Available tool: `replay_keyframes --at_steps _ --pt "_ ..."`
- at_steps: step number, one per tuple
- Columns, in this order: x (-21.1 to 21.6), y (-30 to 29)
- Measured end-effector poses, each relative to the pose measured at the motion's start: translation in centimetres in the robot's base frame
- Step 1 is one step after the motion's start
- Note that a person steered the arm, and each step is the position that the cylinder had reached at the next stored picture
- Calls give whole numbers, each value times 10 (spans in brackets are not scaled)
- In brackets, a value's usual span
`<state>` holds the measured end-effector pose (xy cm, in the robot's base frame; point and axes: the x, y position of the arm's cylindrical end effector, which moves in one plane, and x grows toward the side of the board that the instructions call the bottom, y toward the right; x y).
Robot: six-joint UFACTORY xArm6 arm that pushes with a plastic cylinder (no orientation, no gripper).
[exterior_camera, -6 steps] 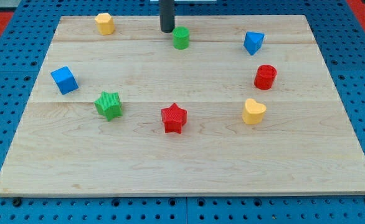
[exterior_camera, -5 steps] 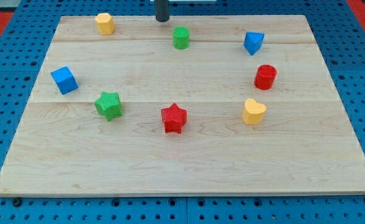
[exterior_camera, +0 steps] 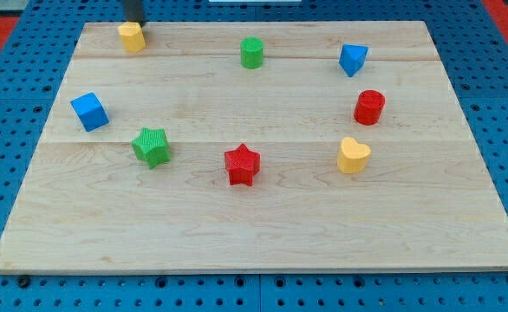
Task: Move the yellow hexagon parallel to the top of green star
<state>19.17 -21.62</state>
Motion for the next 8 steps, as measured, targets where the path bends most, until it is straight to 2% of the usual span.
replay_keyframes --at_steps 2,3,5,7,8 --pt "66 21" --pt "58 43" --pt "75 43" --pt "69 41" --pt "41 55"
